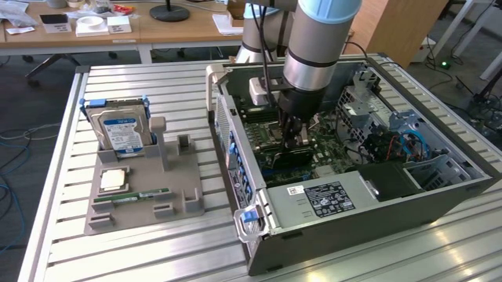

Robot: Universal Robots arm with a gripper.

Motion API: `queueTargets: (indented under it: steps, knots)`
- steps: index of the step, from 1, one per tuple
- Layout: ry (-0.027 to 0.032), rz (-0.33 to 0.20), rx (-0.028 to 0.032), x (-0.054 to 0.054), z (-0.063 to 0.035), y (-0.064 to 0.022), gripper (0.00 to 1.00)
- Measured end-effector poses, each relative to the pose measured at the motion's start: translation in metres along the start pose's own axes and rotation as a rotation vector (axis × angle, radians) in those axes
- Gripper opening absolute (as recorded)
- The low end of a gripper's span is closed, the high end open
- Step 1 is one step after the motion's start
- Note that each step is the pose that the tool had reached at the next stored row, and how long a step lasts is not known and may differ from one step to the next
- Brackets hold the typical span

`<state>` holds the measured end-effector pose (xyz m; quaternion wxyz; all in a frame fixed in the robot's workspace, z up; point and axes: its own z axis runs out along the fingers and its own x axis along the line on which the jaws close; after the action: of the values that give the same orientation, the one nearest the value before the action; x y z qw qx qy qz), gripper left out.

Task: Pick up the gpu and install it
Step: 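Press down on the gpu until it lock into place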

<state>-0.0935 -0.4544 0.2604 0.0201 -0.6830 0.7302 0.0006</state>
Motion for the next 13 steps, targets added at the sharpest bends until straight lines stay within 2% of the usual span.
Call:
queueTargets:
  steps: [13]
  knots:
    - [-0.0002,0.000,0.0001,0.0001,0.0015,0.0013,0.11]
